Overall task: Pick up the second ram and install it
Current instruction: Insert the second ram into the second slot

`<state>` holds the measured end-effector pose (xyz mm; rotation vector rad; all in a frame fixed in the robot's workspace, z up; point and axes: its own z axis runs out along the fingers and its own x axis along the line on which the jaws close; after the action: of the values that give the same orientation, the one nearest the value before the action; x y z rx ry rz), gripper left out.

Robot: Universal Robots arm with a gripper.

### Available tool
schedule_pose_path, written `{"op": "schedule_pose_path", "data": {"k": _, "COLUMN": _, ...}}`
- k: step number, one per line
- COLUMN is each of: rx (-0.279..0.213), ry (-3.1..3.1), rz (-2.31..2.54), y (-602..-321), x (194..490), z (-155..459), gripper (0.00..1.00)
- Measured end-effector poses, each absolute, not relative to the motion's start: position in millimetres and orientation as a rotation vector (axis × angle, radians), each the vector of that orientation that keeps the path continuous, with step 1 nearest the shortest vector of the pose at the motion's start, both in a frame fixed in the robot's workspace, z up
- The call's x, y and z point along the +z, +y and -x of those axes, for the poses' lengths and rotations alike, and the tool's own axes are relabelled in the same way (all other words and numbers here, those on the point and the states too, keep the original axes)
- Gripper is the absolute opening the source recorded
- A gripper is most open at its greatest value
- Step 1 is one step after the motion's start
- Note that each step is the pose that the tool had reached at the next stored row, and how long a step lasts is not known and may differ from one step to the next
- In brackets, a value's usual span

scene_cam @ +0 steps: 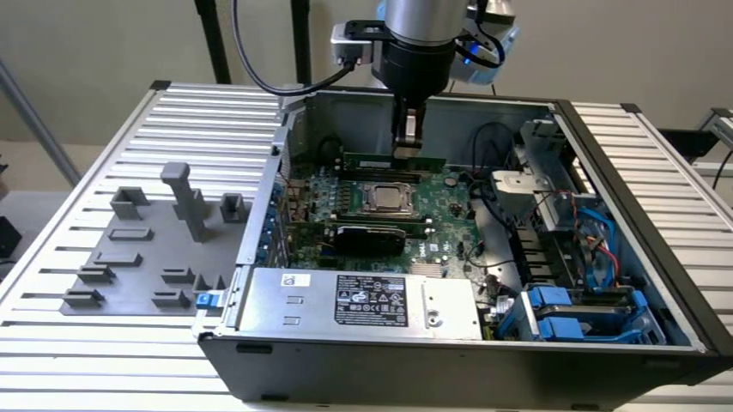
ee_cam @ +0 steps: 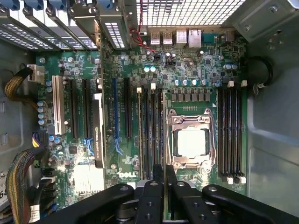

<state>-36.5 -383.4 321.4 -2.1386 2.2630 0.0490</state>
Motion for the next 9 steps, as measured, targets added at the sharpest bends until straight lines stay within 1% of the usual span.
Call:
{"op": "schedule_pose_path", "data": {"k": 6, "rx": 0.049, "ry": 2.263, "rz": 2.139, "y": -383.4, "x": 321.3, "z": 36.5, "gripper": 0.14}}
{"op": "schedule_pose_path", "data": {"k": 9, "rx": 0.049, "ry": 2.263, "rz": 2.139, "y": -383.4, "x": 316.7, "z": 37.3, "gripper": 0.14}}
